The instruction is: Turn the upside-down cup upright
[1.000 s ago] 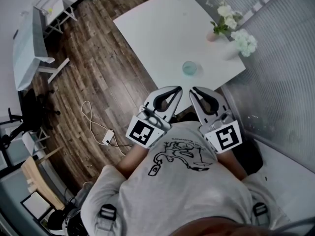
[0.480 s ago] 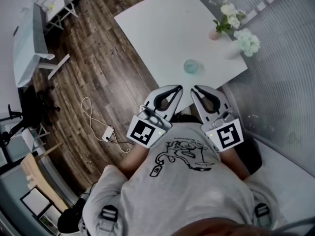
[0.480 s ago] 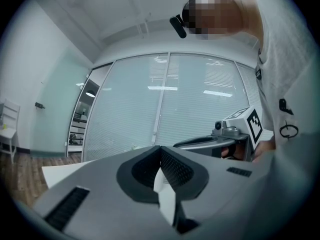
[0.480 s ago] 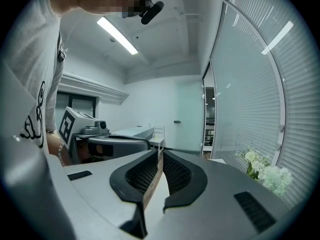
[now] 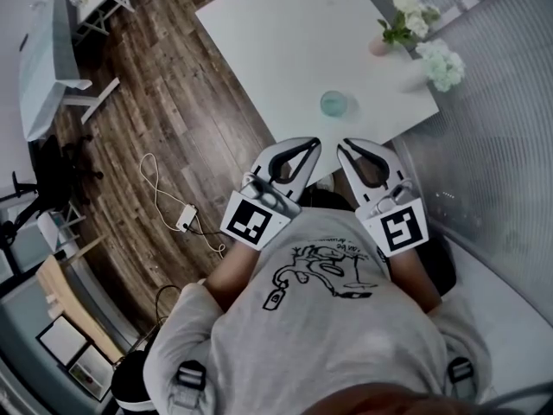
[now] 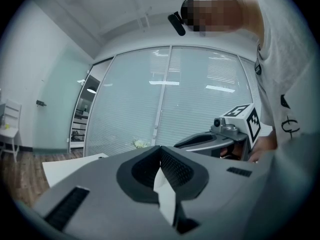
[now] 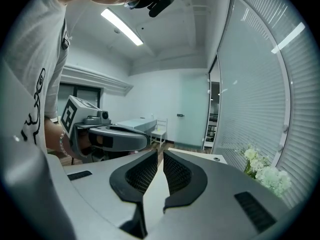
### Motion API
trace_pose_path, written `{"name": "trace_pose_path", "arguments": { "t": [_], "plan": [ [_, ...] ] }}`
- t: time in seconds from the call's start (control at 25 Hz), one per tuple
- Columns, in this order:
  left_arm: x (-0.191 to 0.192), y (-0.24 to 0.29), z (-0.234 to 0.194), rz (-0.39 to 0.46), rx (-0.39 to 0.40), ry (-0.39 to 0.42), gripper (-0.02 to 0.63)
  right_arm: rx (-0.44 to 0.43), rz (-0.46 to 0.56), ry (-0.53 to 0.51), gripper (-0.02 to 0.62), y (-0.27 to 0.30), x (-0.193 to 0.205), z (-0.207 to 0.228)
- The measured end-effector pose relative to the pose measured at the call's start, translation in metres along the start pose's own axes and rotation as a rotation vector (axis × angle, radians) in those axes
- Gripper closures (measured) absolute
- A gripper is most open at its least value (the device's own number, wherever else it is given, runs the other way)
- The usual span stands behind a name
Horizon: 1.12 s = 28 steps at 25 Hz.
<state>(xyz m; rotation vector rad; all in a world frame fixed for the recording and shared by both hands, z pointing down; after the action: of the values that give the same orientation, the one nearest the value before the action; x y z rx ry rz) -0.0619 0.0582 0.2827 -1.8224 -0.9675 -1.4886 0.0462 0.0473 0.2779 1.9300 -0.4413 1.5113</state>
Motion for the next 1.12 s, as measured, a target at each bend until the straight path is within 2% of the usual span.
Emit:
{"name": "trace_pose_path", "arguments": {
  "t": [0.4, 0.68, 1.12],
  "plan": [
    [0.023, 0.023, -0.015, -0.045, 0.016, -0.010, 0.601, -0.016, -0.060, -0.087, 0.540, 0.016, 0.025, 0.022],
    [0.045, 0.030, -0.029, -0.065, 0.000, -0.035, 0.601, -0.034, -0.117, -0.085, 0.540, 0.030, 0.052, 0.022],
    [0.086, 0.033, -0.048, -0.121, 0.001, -0.024, 0.601, -0.074, -0.164, -0.130, 0.540, 0.056, 0.090, 0.022]
  ]
}}
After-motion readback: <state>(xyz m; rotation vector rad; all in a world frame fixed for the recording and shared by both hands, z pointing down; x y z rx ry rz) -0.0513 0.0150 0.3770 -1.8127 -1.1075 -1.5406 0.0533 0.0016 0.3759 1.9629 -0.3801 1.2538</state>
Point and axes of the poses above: the fingertips, and each gripper's own axes: y forward along the fingers, z to its right, x out of its underside, the point moved 5 cm from there along -y, backward along the fingers, and after that the axes turned 12 degrees about x, right-handed, at the moved point
